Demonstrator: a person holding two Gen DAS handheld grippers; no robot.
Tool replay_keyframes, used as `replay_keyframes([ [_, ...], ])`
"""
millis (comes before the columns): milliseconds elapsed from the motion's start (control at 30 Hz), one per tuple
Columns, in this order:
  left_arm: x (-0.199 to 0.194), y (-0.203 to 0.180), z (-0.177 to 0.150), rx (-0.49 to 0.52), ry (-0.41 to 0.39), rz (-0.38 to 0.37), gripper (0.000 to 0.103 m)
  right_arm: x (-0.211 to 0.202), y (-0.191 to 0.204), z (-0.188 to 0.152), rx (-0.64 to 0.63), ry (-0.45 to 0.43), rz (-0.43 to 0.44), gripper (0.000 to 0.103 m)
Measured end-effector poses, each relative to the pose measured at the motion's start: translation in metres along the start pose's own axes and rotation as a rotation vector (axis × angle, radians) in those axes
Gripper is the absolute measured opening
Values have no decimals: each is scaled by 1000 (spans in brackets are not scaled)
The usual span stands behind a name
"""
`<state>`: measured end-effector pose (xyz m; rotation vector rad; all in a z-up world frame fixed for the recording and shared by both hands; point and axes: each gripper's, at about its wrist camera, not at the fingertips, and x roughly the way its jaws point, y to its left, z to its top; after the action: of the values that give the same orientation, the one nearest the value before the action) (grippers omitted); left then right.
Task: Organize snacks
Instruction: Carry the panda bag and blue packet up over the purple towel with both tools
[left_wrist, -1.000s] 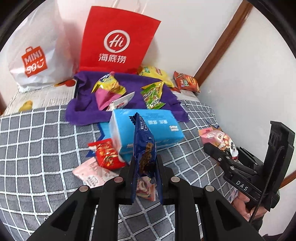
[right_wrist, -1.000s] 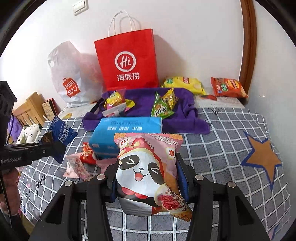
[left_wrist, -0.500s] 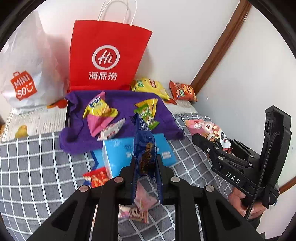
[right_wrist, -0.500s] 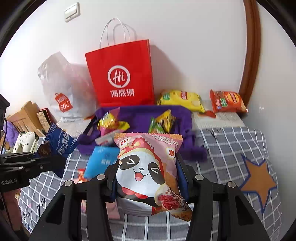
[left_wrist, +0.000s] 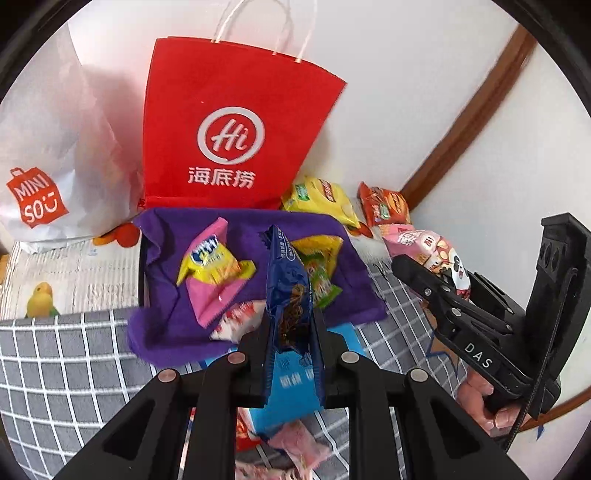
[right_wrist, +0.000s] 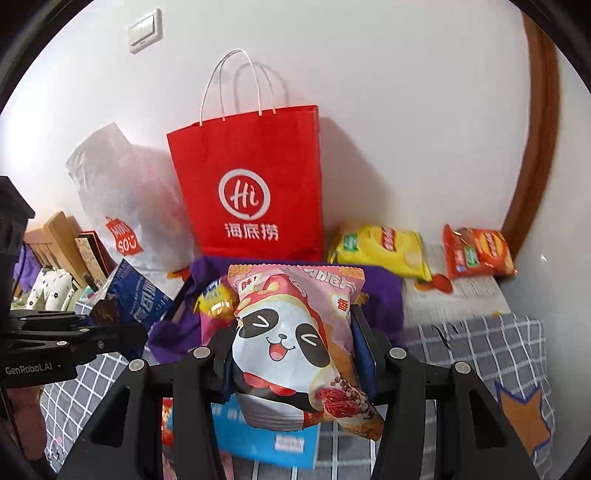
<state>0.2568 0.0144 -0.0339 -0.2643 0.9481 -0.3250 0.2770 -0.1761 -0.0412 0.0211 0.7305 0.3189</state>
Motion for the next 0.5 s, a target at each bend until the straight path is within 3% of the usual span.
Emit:
replay_keyframes([
  [333,35,34,43,-53,1,44,16,53,-18,42,7,6,9,50],
  [500,57,53,44,-63,12,32,16,97,-35,33,43,73,22,50],
])
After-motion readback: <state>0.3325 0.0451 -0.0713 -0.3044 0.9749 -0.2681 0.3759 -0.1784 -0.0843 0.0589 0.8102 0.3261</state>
